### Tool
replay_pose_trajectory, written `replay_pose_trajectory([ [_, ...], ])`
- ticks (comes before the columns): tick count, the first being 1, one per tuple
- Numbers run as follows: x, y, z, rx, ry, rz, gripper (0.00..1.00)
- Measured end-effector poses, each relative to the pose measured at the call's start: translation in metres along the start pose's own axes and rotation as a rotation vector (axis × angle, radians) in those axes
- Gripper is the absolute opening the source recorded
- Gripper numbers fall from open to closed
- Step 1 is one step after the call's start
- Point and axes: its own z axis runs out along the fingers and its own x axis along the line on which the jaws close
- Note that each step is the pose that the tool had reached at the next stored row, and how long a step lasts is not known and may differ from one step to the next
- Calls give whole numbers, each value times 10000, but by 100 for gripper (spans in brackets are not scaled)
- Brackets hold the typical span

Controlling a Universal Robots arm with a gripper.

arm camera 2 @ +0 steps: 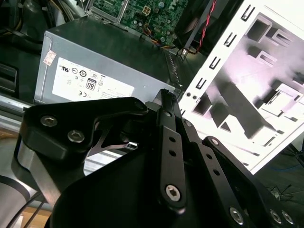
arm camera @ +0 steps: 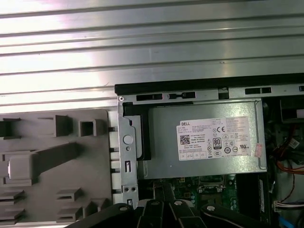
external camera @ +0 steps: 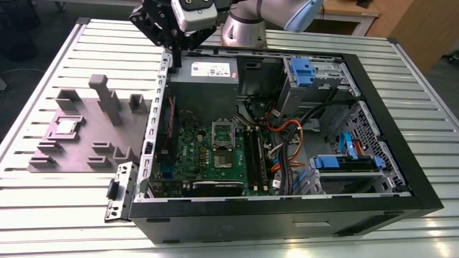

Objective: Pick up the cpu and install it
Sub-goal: 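Reach for the cpu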

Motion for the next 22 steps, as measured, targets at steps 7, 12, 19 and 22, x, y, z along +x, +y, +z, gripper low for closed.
replay_pose_trajectory([
  [7, 23, -2, 10, 1, 15, 1, 11],
  [12, 39, -4, 17, 2, 26, 1, 11],
  [19, 63, -6, 27, 3, 40, 2, 11],
  [22, 73, -7, 31, 3, 45, 2, 11],
])
